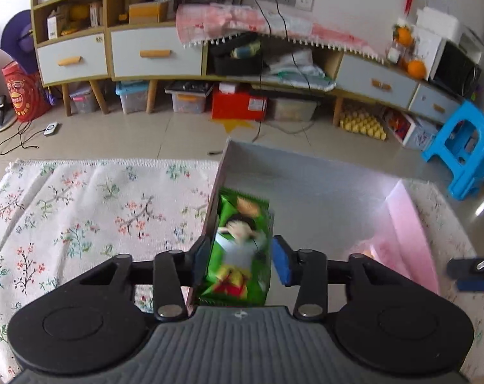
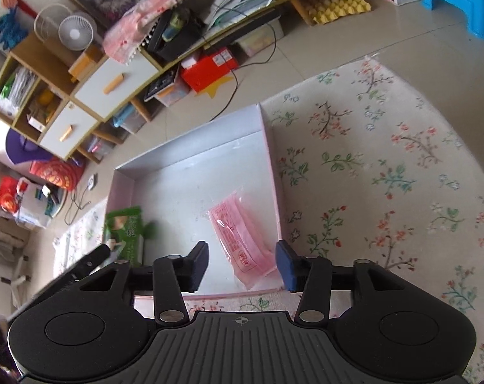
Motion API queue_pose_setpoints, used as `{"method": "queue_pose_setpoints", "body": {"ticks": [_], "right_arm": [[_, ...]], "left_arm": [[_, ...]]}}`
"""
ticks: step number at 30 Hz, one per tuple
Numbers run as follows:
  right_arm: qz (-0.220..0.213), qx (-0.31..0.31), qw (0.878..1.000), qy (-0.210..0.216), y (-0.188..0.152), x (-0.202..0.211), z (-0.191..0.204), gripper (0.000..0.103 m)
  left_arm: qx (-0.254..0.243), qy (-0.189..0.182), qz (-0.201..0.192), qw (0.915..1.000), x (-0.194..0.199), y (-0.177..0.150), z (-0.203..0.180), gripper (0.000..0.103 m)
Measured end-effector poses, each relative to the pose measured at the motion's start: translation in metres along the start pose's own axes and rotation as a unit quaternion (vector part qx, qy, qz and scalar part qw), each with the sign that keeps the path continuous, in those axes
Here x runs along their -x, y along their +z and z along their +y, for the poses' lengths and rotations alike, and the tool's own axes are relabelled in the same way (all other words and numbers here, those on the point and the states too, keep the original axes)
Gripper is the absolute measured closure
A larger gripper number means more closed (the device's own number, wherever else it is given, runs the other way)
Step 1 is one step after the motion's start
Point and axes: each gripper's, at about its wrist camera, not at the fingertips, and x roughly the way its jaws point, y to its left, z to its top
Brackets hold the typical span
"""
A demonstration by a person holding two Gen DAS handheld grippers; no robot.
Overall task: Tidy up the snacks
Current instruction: 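Lower both snacks into the pink box and open both tools, then withdraw both tools from the box back over the snack pile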
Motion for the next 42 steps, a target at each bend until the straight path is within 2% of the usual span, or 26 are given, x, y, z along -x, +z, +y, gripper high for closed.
{"method": "queue_pose_setpoints", "body": {"ticks": [2,4,6,7,8,12,20,26,28,31,33,37,40,42], "right_arm": [[0.007,0.005,1.0,0.003,-0.004,0.006,0.002,0.053],[0.015,0.018,1.0,0.01,-0.008,0.011,0.005,0.053],[0.017,0.025,0.999,0.013,-0.012,0.017,0.007,0.053],[0.015,0.025,0.999,0.016,-0.012,0.02,0.009,0.053],[0.012,0.026,0.999,0.019,-0.012,0.024,0.009,0.053],[0.006,0.022,0.999,0.033,-0.011,0.037,0.008,0.048],[-0.002,0.026,0.999,0.039,-0.013,0.056,0.003,0.048],[-0.026,0.058,0.998,0.025,-0.021,0.079,0.003,0.044],[-0.032,0.077,0.996,0.023,-0.025,0.087,0.006,0.042],[-0.043,0.108,0.993,0.017,-0.035,0.099,0.009,0.036],[-0.049,0.132,0.99,0.015,-0.045,0.106,0.011,0.033],[-0.055,0.161,0.985,0.018,-0.063,0.116,0.012,0.025],[-0.037,0.162,0.985,0.043,-0.075,0.117,0.012,0.024],[-0.028,0.171,0.983,0.055,-0.086,0.118,0.015,0.024]], "left_arm": [[-0.027,0.01,0.023,0.9993,-0.01,-0.005,-0.003,0.068],[-0.04,0.01,0.02,0.9989,-0.007,-0.007,-0.004,0.067],[-0.017,0.003,0.035,0.9992,-0.006,-0.005,0.0,0.067],[-0.007,-0.001,0.045,0.999,-0.006,-0.006,0.001,0.064],[-0.011,-0.001,0.051,0.9986,-0.005,-0.007,0.0,0.063],[-0.057,0.016,0.063,0.9963,0.0,-0.016,-0.012,0.061],[-0.03,0.003,0.092,0.9953,0.011,-0.024,-0.006,0.061],[0.002,-0.015,0.084,0.9964,0.02,-0.026,0.002,0.06],[0.013,-0.021,0.079,0.9966,0.027,-0.026,0.003,0.052],[0.018,0.005,0.079,0.9967,0.041,-0.028,-0.008,0.042],[0.021,0.008,0.07,0.9973,0.055,-0.031,-0.013,0.039],[0.051,-0.002,0.033,0.9982,0.092,-0.04,-0.012,0.016],[0.065,-0.003,0.015,0.9978,0.111,-0.051,-0.013,0.007],[0.069,0.002,0.022,0.9974,0.115,-0.059,-0.012,0.007]]}}
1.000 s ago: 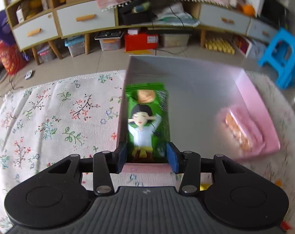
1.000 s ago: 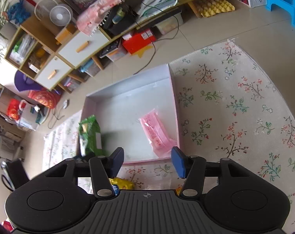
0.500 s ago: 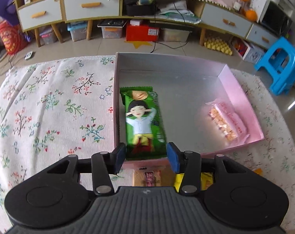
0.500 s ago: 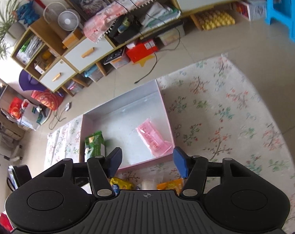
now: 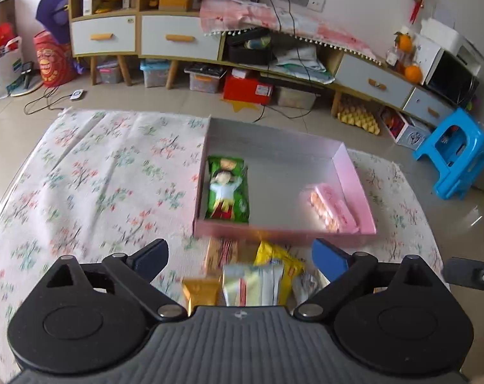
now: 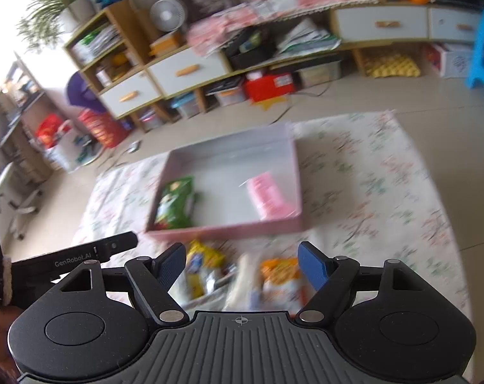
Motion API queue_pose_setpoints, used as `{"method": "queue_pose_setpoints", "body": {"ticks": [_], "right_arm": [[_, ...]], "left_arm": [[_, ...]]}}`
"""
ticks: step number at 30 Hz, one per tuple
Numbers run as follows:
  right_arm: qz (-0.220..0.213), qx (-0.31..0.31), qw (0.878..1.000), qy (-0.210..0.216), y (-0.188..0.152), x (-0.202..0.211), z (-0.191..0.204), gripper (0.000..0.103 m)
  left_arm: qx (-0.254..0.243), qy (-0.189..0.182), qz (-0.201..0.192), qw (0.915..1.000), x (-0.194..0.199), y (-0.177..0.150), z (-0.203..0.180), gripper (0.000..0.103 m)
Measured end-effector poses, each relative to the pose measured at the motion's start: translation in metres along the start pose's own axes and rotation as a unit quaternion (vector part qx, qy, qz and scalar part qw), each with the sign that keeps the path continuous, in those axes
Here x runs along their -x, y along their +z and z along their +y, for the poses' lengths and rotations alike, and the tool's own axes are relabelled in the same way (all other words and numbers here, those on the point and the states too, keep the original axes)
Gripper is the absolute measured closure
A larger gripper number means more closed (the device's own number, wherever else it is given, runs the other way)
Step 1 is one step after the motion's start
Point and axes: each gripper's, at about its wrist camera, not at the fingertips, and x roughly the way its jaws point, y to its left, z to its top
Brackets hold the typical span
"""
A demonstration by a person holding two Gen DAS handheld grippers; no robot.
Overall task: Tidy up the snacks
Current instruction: 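Withdraw both tools from the box back over the snack pile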
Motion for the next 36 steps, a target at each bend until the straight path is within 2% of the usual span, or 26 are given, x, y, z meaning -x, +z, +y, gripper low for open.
{"method": "queue_pose_setpoints", "body": {"ticks": [4,6,11,15,21,24,30,32,33,34,36], "right_arm": [[0.012,0.029,0.999,0.003,-0.02,-0.002,0.01,0.023],[0.021,0.037,0.999,0.002,-0.029,-0.005,0.011,0.019],[0.041,0.064,0.997,-0.025,-0.047,-0.014,0.01,0.019],[0.044,0.068,0.996,-0.03,-0.054,-0.014,0.002,0.019],[0.063,0.047,0.996,-0.049,-0.055,-0.027,-0.009,0.018],[0.065,0.034,0.996,-0.048,-0.054,-0.03,-0.013,0.018],[0.068,0.019,0.995,-0.067,-0.054,-0.037,-0.019,0.018],[0.071,0.013,0.995,-0.07,-0.053,-0.039,-0.022,0.018],[0.072,0.011,0.995,-0.07,-0.053,-0.04,-0.023,0.018],[0.071,0.01,0.995,-0.071,-0.053,-0.04,-0.023,0.018],[0.07,0.011,0.995,-0.074,-0.053,-0.04,-0.023,0.018]], "left_arm": [[0.003,0.01,0.01,0.9999,0.008,-0.018,0.003,0.006],[-0.004,0.012,0.01,0.9999,0.015,-0.029,0.004,0.005],[-0.005,0.011,0.02,0.9997,0.022,-0.048,0.013,0.003],[0.009,0.01,0.034,0.9993,0.021,-0.058,0.023,0.003],[0.005,0.001,0.071,0.9975,0.007,-0.075,0.02,0.004],[-0.016,-0.013,0.084,0.9962,0.0,-0.086,0.01,0.004],[-0.076,-0.011,0.098,0.9922,-0.016,-0.108,-0.013,0.005],[-0.087,-0.005,0.1,0.9912,-0.022,-0.113,-0.016,0.009],[-0.094,-0.004,0.101,0.9903,-0.025,-0.116,-0.017,0.015],[-0.102,-0.001,0.105,0.9893,-0.029,-0.119,-0.019,0.027],[-0.109,0.0,0.102,0.9888,-0.029,-0.121,-0.019,0.033]]}}
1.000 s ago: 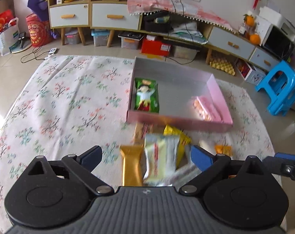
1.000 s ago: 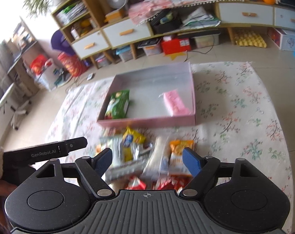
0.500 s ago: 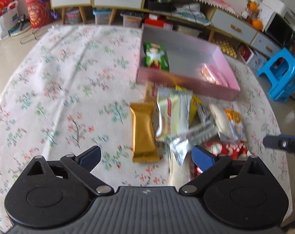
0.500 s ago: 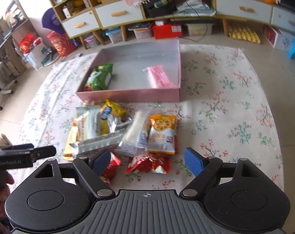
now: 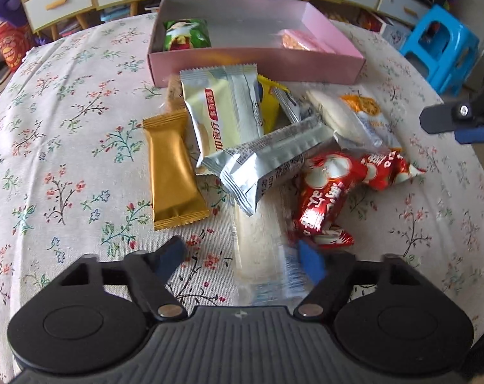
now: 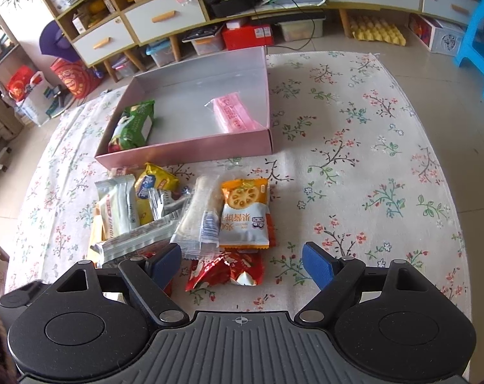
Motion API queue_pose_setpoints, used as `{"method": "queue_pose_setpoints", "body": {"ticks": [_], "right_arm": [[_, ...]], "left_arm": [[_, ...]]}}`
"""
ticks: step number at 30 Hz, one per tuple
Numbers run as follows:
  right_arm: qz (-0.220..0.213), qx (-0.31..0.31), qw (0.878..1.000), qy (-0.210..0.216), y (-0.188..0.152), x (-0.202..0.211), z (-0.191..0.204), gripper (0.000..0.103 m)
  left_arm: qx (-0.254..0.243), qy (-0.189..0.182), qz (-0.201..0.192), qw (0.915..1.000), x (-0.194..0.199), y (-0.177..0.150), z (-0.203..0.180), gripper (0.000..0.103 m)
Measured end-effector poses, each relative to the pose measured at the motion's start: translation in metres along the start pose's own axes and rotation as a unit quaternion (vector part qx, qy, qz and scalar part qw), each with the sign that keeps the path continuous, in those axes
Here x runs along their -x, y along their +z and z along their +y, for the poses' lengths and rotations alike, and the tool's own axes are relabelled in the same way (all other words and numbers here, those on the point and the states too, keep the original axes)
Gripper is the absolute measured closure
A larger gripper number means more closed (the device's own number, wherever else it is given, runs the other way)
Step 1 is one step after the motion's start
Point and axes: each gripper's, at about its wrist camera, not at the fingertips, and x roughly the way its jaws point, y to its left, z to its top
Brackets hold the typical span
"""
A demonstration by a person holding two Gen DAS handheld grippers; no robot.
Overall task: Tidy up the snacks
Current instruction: 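Withdraw both tools from the box back over the snack pile, then grasp the clear long bread packet with left tool while right tool grasps a clear bag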
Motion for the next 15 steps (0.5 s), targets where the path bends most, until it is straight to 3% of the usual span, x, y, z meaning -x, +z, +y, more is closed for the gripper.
{"method": "queue_pose_setpoints", "body": {"ticks": [3,10,15], "right_arm": [[-0.002,-0.005,1.0,-0.001,0.001,0.0,-0.002,0.018],[-0.003,-0.037,0.999,-0.009,0.003,-0.002,-0.017,0.018],[-0.003,-0.06,0.998,-0.01,0.005,-0.007,-0.023,0.018]], "left_arm": [[-0.003,-0.01,-0.007,0.9999,0.006,-0.001,0.001,0.066],[0.024,-0.068,-0.001,0.9974,0.019,0.0,0.009,0.077],[0.018,-0.083,0.003,0.9964,0.021,0.004,0.002,0.079]]}}
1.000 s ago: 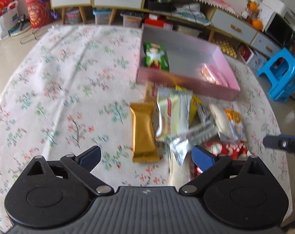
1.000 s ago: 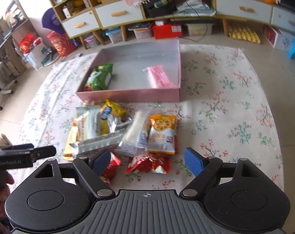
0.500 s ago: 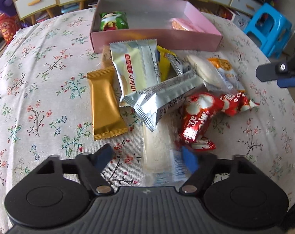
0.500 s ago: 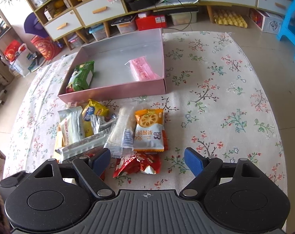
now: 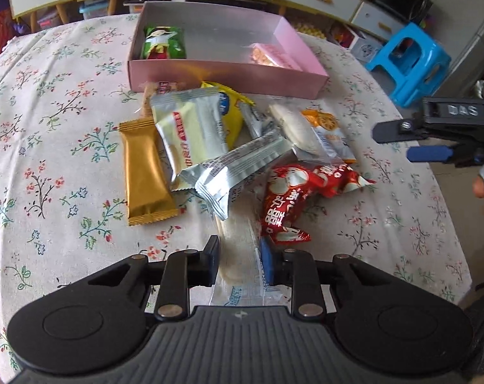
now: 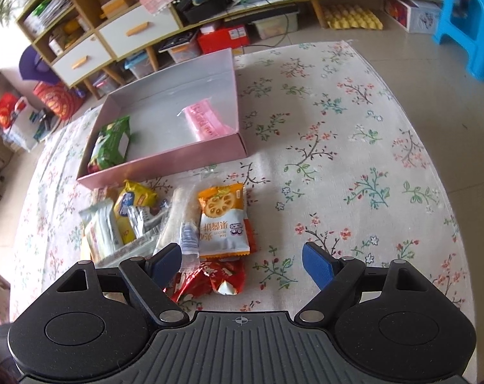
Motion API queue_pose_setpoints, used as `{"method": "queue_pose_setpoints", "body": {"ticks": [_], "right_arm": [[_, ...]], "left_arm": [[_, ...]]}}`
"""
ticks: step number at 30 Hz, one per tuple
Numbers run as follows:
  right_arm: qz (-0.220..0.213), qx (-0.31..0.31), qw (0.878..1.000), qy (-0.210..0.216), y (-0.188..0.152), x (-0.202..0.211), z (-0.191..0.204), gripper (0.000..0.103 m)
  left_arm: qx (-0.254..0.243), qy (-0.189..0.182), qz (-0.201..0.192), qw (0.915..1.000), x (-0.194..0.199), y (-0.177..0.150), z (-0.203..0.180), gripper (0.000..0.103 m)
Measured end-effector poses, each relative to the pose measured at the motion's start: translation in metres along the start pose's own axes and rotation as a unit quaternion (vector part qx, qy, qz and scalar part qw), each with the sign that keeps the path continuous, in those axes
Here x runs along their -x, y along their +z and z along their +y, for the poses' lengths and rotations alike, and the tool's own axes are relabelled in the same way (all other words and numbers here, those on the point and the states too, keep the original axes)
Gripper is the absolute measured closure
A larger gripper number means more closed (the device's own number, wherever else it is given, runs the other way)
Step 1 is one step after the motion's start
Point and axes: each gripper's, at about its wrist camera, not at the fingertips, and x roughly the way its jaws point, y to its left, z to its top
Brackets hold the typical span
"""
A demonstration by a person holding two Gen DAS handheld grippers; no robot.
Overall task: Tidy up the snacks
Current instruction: 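Grasp the clear long bread packet with left tool while right tool grasps a clear bag, then carry both clear packets up and over the pink box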
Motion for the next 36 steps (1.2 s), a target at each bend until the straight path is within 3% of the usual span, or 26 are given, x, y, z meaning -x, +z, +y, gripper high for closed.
{"method": "queue_pose_setpoints", "body": {"ticks": [3,8,12,18,20,21,25,36], "right_arm": [[-0.005,0.012,1.0,0.0,-0.002,-0.006,0.007,0.019],[-0.007,0.05,0.998,0.038,0.0,-0.023,0.035,0.022],[0.004,0.066,0.997,0.043,0.003,-0.043,0.054,0.044],[-0.014,0.09,0.996,0.025,0.005,-0.065,0.068,0.054],[-0.011,0.097,0.995,0.021,0.005,-0.065,0.07,0.067],[-0.002,0.092,0.996,0.023,0.004,-0.065,0.07,0.075],[0.005,0.068,0.997,0.032,0.001,-0.052,0.063,0.081],[-0.011,-0.023,0.996,0.085,0.007,-0.01,0.03,0.088]], "left_arm": [[-0.016,0.011,0.002,0.9998,-0.003,-0.002,-0.005,0.079],[-0.031,0.033,0.012,0.9989,-0.014,-0.005,-0.008,0.077],[-0.04,0.041,0.008,0.9983,-0.022,-0.004,-0.012,0.073],[-0.07,0.052,0.002,0.9962,-0.026,-0.008,-0.022,0.074],[-0.075,0.052,0.004,0.9958,-0.024,-0.008,-0.022,0.076],[-0.072,0.049,0.006,0.9961,-0.022,-0.007,-0.021,0.078],[-0.052,0.026,0.011,0.9982,-0.016,-0.004,-0.017,0.081],[-0.043,-0.025,-0.002,0.9988,0.003,-0.008,-0.024,0.082]]}}
